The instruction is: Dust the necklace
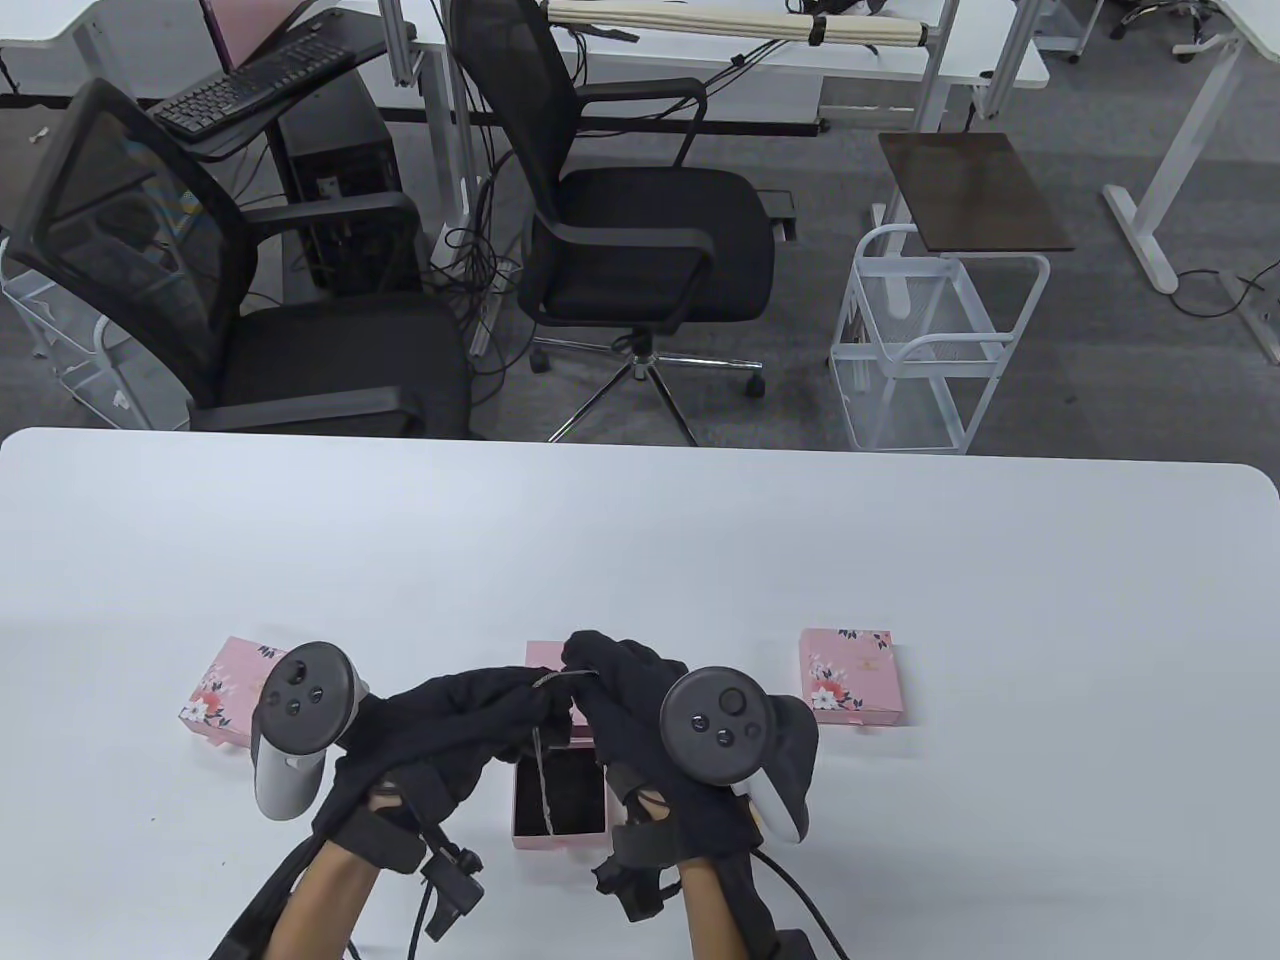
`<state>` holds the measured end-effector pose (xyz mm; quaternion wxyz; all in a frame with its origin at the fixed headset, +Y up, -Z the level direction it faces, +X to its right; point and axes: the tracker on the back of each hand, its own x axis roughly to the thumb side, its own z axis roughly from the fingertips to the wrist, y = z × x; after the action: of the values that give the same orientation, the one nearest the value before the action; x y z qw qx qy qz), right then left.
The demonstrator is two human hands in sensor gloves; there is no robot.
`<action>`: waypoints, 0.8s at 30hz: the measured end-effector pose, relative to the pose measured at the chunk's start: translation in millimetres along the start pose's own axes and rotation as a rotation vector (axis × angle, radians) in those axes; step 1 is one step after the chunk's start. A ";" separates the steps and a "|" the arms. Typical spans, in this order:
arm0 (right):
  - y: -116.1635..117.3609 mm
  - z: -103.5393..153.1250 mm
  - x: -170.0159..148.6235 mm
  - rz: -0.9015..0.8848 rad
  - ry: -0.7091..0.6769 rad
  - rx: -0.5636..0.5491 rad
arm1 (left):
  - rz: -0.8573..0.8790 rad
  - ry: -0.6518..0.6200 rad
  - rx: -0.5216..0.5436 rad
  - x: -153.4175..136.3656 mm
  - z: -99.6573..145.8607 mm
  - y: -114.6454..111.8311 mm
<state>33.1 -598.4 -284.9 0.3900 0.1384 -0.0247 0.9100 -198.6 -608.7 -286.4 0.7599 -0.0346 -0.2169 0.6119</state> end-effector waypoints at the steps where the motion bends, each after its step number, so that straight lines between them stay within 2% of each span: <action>1: 0.2 -0.5 -0.6 0.003 0.011 0.016 | 0.002 0.007 0.018 -1.5 -0.2 1.0; 3: -1.6 -0.1 -0.7 0.007 0.020 0.036 | 0.006 0.021 0.062 -4.6 -0.3 4.2; 7: -10.7 8.5 9.2 -0.018 -0.059 -0.109 | 0.014 0.025 0.142 -5.1 1.5 8.6; 9: -12.9 12.1 14.3 -0.030 -0.102 -0.143 | 0.002 0.030 0.172 -4.7 3.1 10.3; 12: -11.8 16.1 23.1 -0.079 -0.153 -0.110 | 0.003 0.023 0.222 -4.7 5.0 11.0; 17: 4.5 14.2 32.2 -0.081 -0.174 0.002 | 0.028 0.018 0.189 -3.3 5.0 3.2; 20: 11.8 13.8 36.5 -0.053 -0.181 0.000 | 0.017 0.013 0.195 -1.8 5.4 -0.2; 24: 18.3 14.3 39.8 -0.055 -0.196 -0.060 | 0.051 0.014 0.189 -2.3 5.7 -1.4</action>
<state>-2.9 -585.3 -259.3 0.4143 0.2153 -0.0862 0.8801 -199.8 -612.4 -281.5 0.7454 0.0275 -0.1521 0.6484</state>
